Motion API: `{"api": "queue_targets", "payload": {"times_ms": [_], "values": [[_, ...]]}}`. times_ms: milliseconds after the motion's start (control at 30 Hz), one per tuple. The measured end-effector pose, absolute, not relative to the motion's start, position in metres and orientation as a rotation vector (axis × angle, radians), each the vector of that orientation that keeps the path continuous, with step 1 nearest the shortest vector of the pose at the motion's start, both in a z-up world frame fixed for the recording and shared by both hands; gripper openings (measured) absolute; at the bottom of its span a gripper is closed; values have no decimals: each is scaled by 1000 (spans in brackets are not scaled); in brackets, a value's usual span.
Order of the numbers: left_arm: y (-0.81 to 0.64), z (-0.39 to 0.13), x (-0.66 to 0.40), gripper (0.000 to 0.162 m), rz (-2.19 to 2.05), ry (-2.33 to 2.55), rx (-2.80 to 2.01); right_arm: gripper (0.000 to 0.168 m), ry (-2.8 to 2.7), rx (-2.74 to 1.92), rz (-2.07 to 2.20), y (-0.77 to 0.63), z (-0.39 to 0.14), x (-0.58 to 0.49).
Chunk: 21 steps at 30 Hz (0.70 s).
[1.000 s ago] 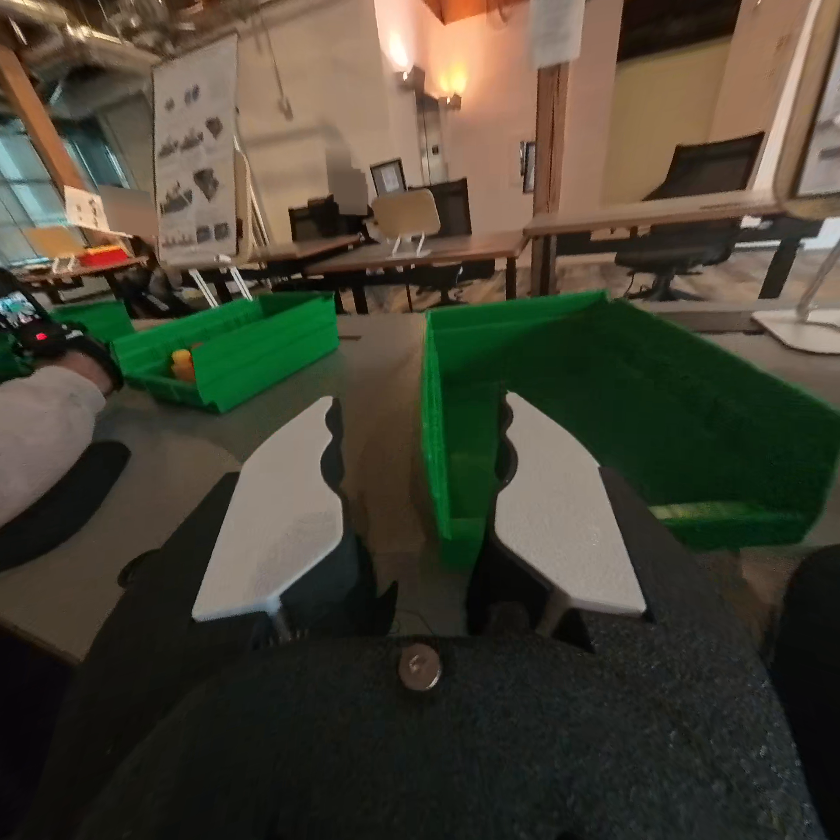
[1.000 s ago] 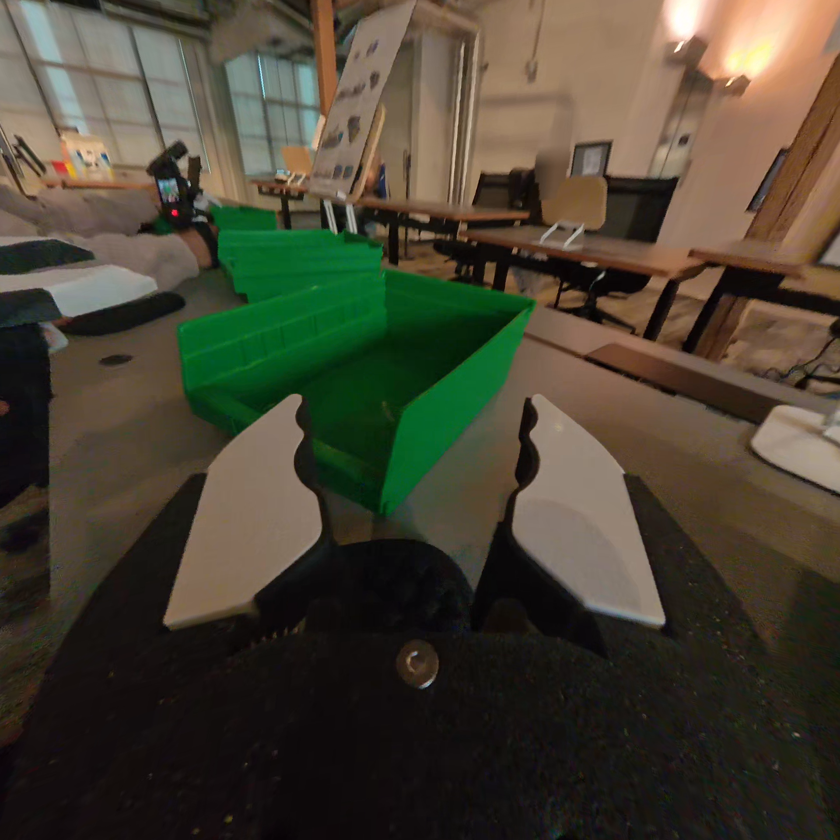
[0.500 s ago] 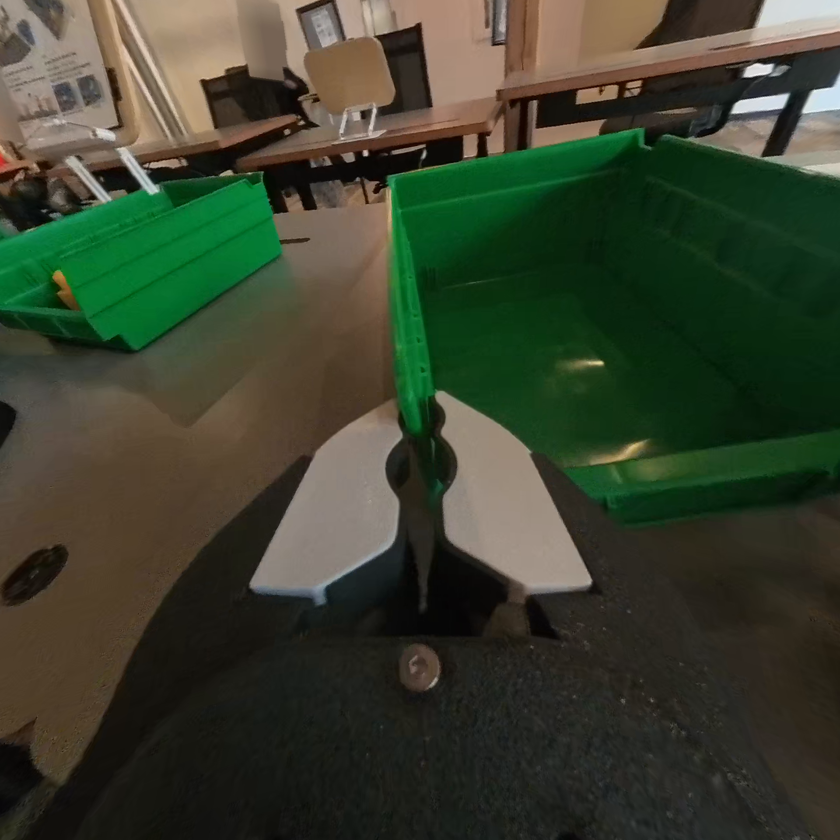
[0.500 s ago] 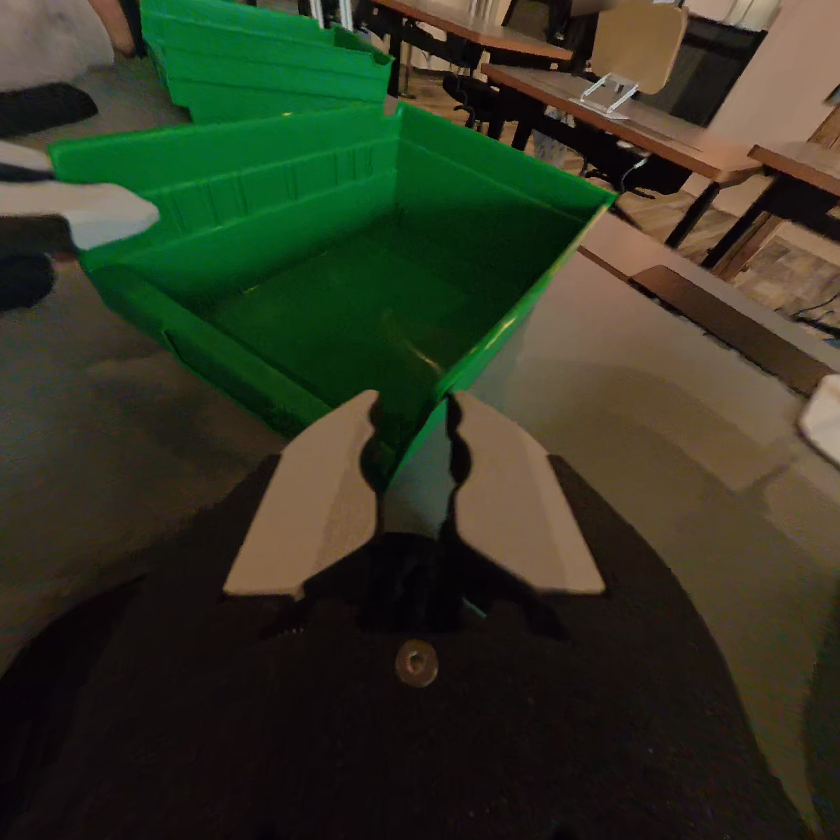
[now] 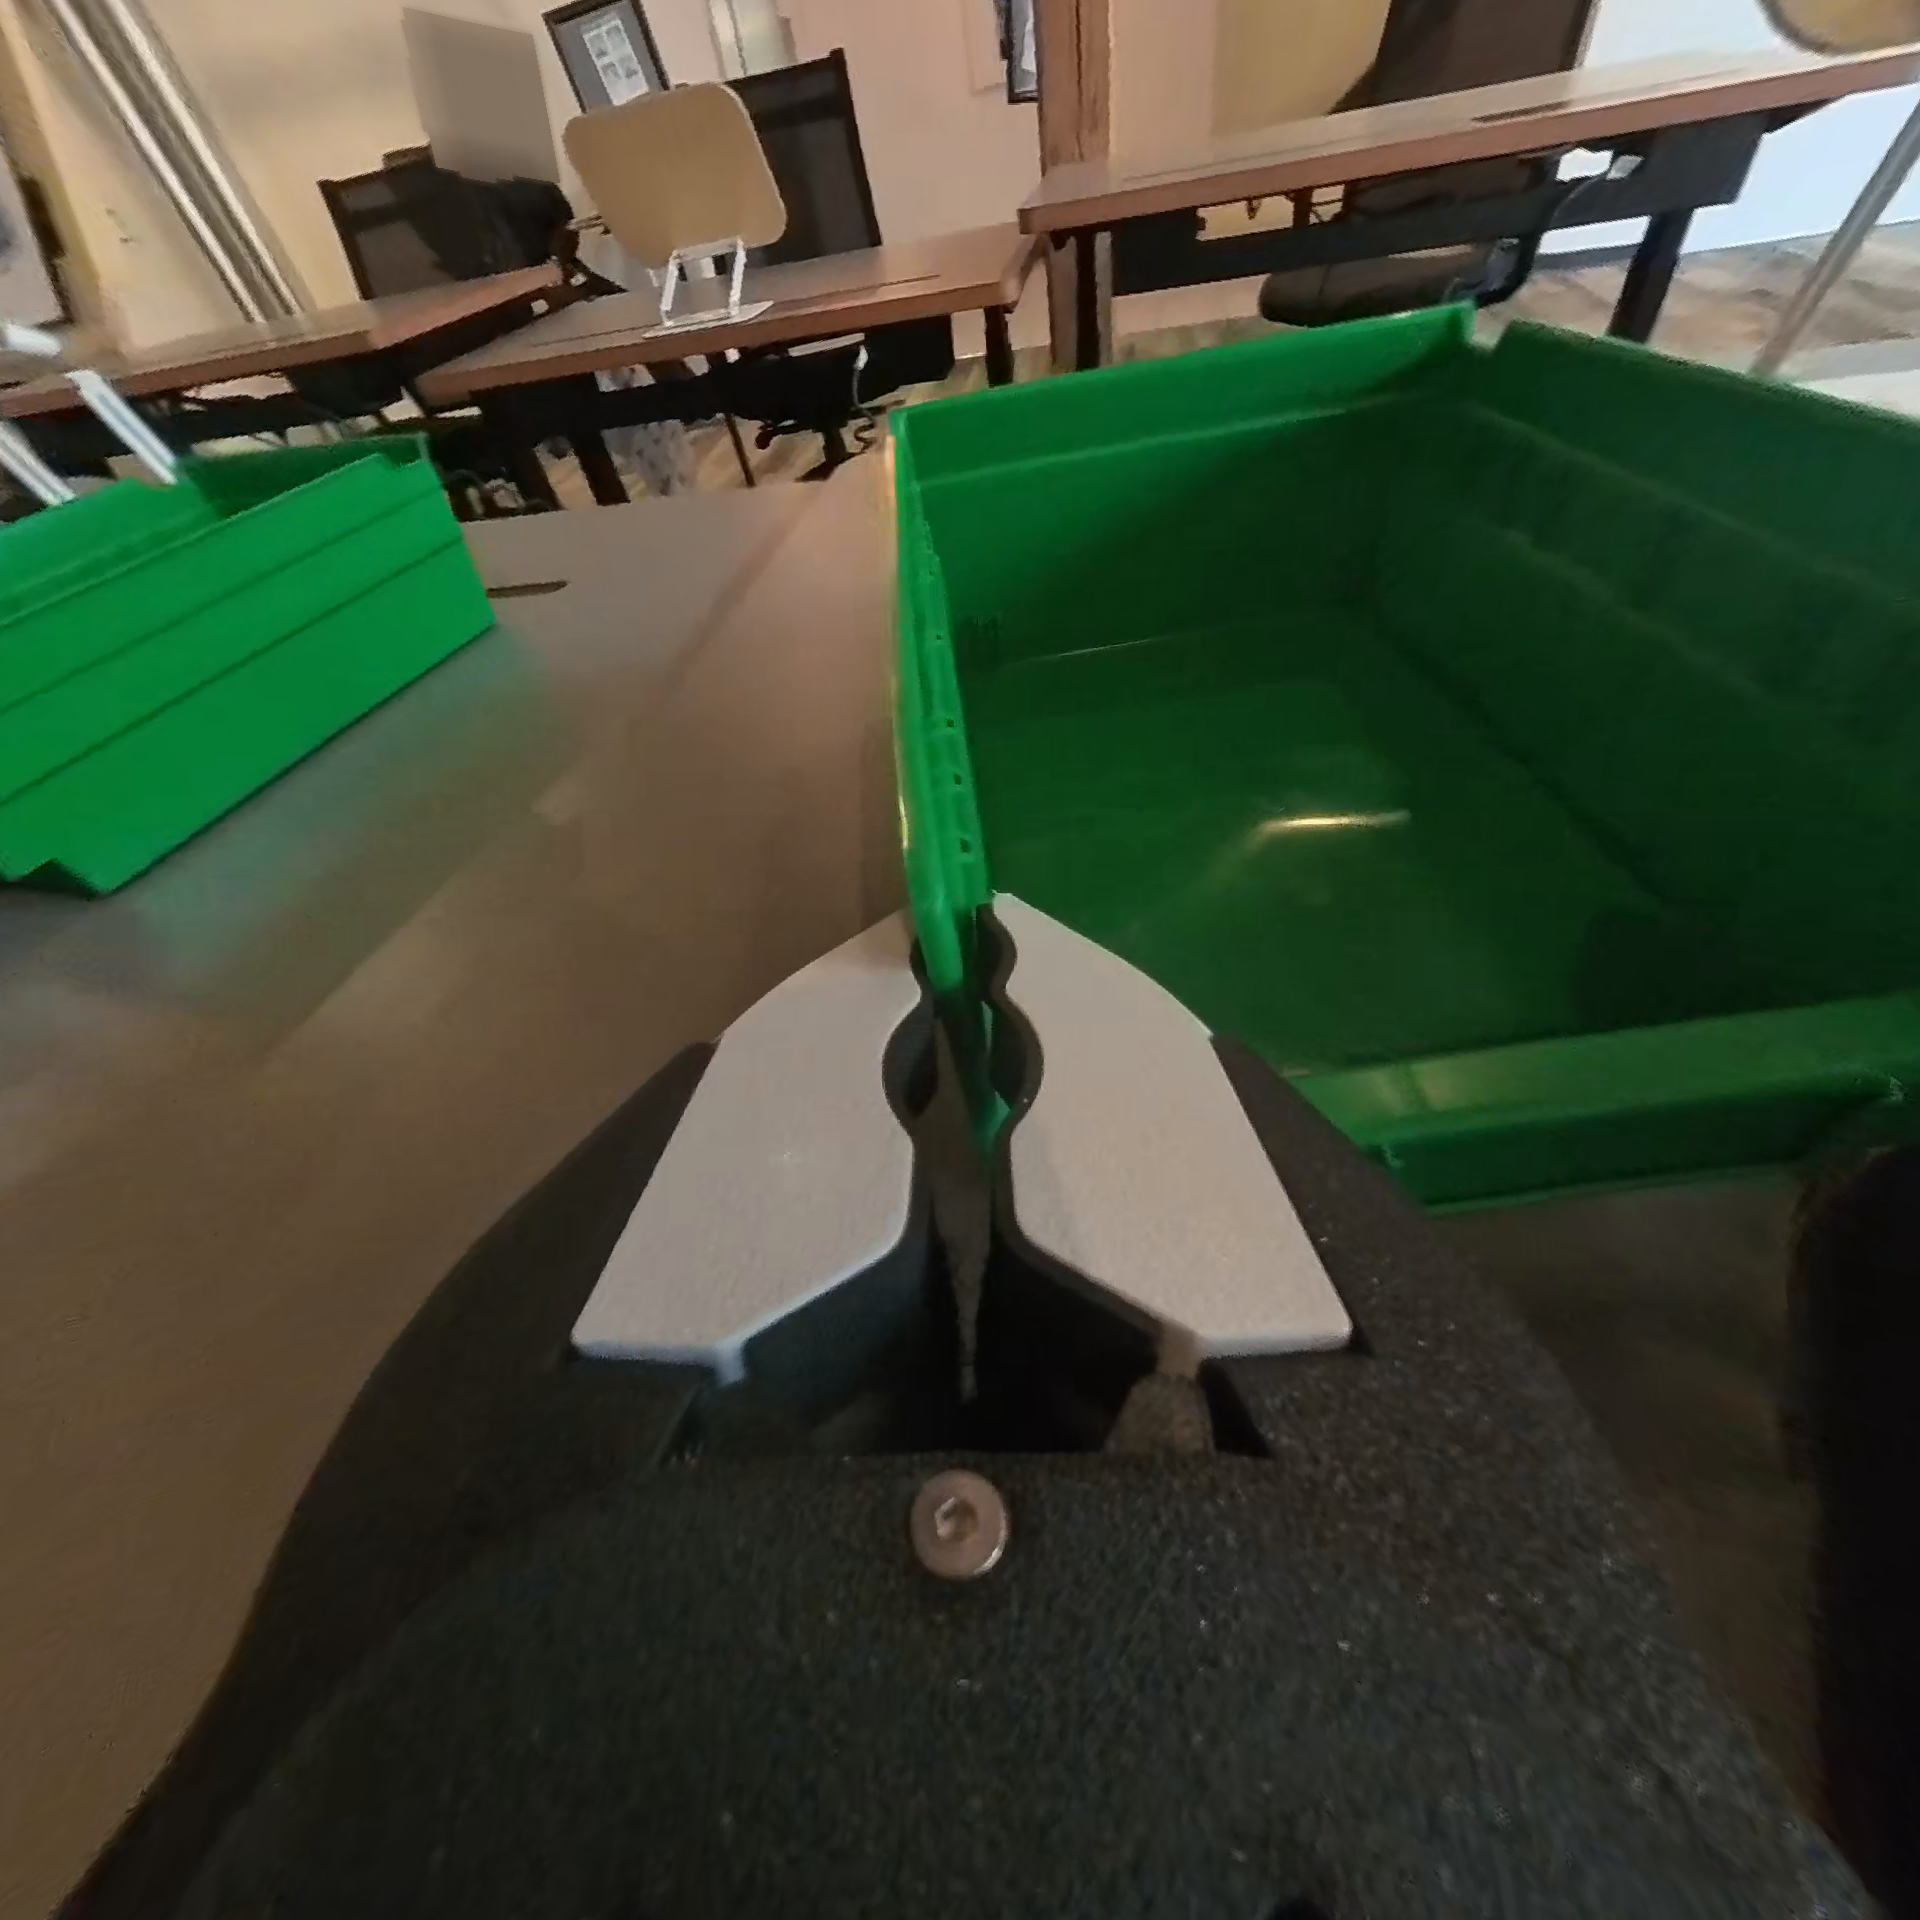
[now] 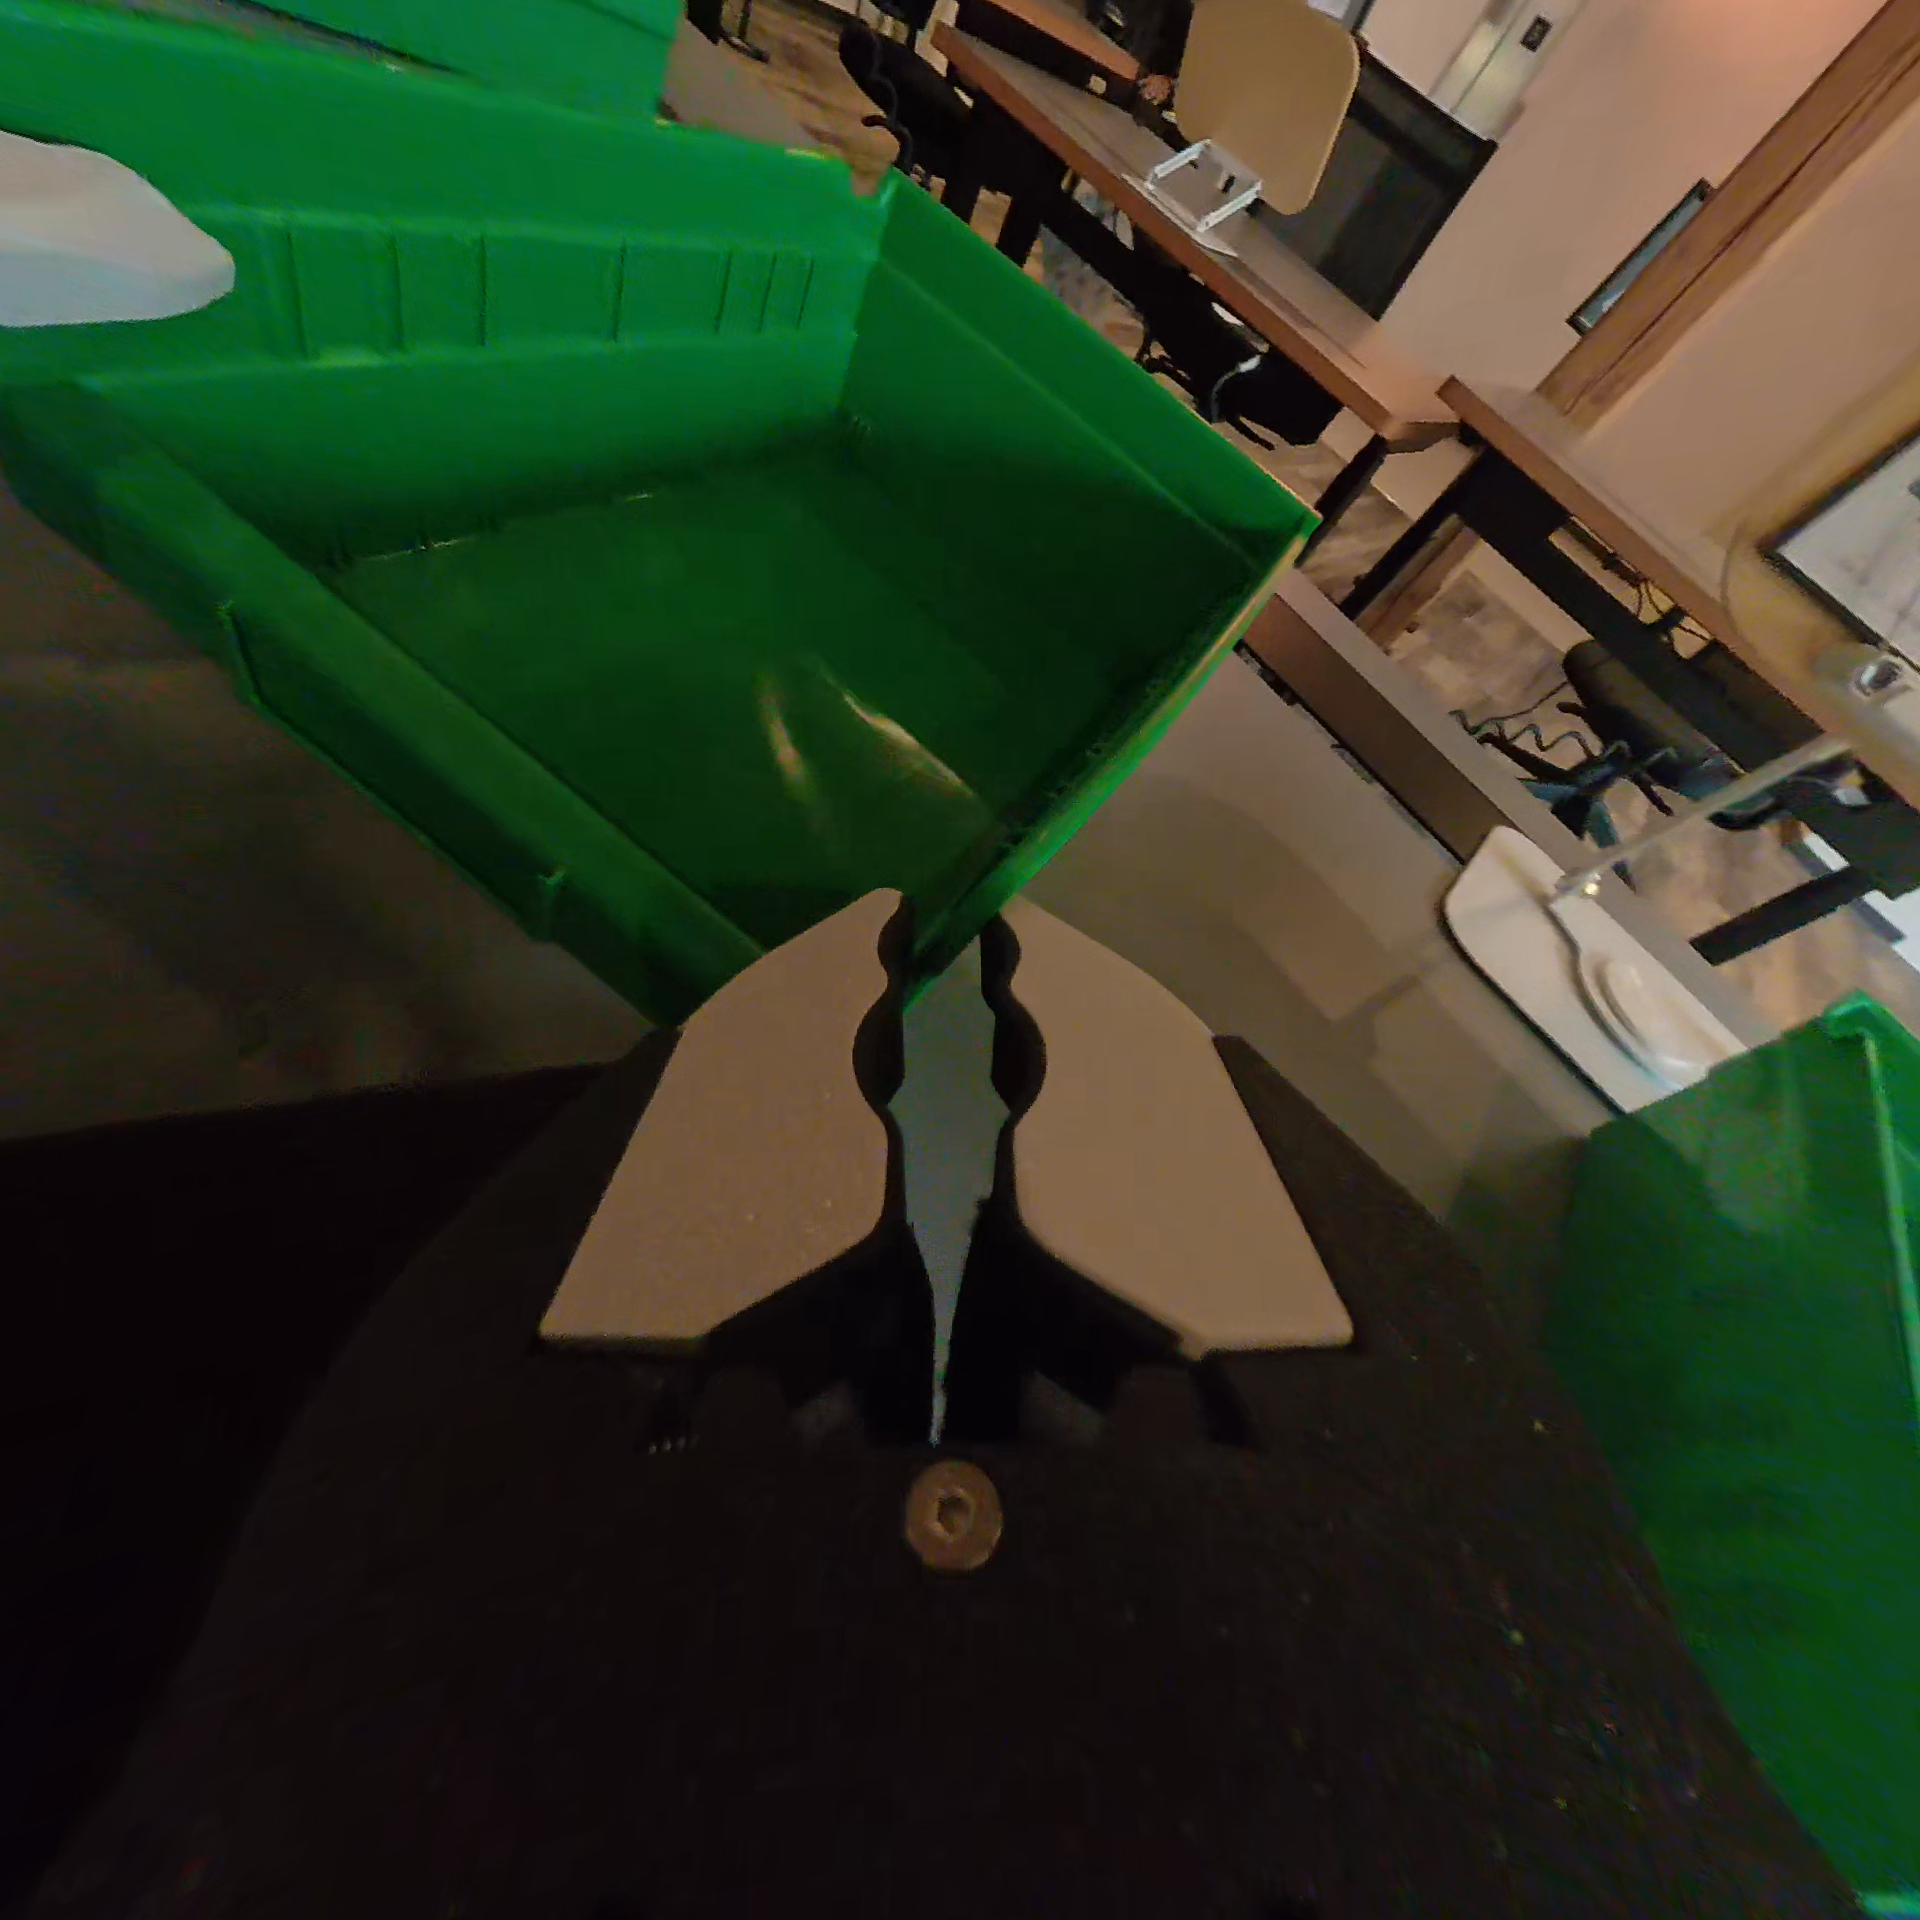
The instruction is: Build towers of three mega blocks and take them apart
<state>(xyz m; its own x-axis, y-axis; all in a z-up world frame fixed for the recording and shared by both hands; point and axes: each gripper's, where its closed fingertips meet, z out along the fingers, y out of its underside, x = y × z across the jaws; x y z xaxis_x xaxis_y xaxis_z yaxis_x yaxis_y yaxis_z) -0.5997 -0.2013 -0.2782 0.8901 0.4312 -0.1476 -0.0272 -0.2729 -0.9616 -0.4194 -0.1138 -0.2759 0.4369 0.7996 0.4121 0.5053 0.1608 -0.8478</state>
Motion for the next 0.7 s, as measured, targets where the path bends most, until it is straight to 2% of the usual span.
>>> {"api": "queue_targets", "payload": {"times_ms": [700], "values": [[-131,-281,-510,5,378,-80,-1861,12,-1070,-1570,101,-74,-274,-319]]}}
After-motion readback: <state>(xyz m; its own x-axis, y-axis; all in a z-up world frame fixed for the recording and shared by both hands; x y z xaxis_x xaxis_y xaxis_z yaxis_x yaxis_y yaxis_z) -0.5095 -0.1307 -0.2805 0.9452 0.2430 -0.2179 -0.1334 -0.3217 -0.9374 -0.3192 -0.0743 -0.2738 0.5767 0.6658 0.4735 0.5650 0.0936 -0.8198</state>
